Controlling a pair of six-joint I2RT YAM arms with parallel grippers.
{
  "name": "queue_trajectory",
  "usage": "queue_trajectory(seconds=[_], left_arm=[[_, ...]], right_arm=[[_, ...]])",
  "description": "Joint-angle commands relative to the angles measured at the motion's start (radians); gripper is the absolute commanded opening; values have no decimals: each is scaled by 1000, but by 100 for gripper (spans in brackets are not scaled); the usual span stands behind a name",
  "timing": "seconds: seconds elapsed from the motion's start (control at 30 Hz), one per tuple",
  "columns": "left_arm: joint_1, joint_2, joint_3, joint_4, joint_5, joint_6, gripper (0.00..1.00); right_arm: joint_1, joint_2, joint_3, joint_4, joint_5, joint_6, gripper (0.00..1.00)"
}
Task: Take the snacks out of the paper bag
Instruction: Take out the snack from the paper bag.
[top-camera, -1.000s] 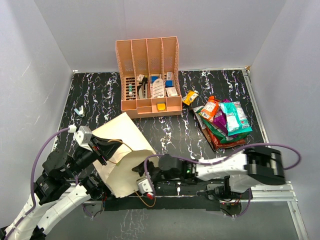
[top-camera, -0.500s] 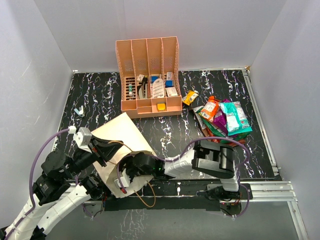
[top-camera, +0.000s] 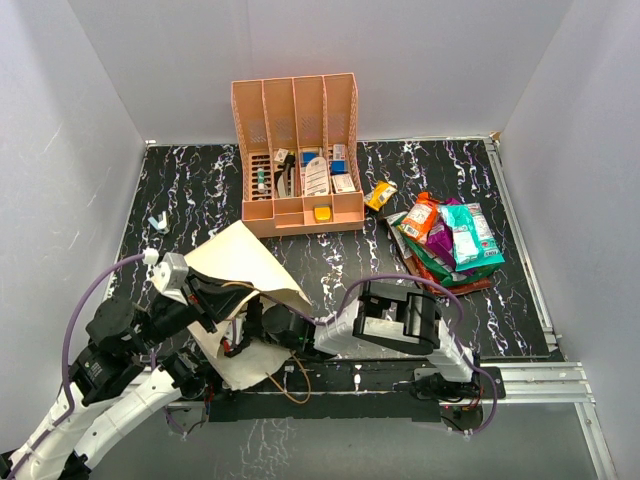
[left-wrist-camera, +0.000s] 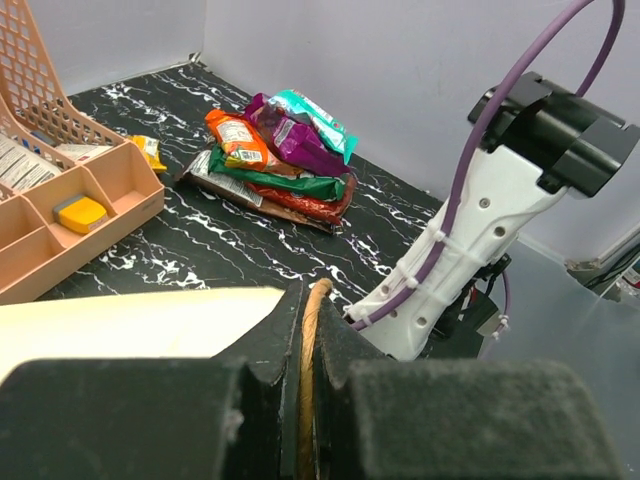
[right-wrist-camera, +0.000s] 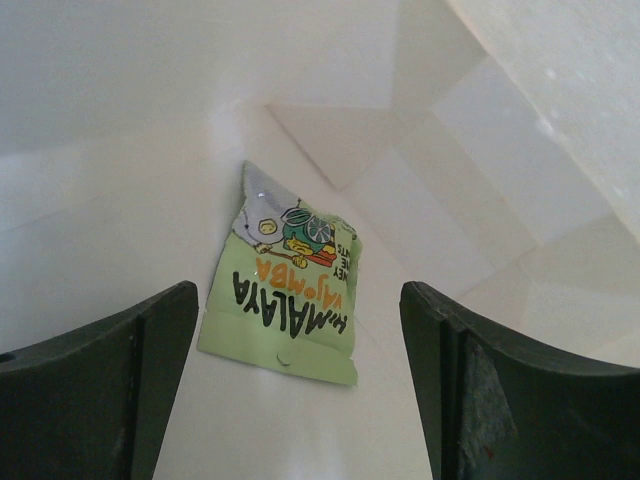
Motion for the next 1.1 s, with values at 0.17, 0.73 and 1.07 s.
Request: queue_trajectory(seconds=[0.17, 0.73, 1.07], left_arm=[[-3, 51, 0, 111, 62, -22, 0], [-3, 43, 15, 86, 91, -29, 0], [-3, -37, 38, -57, 22, -6, 0]], right_arm=[[-4, 110, 73, 249, 87, 271, 92], [-81, 277, 248, 74, 126, 484, 91], [-82, 225, 208, 24, 176, 444, 40]])
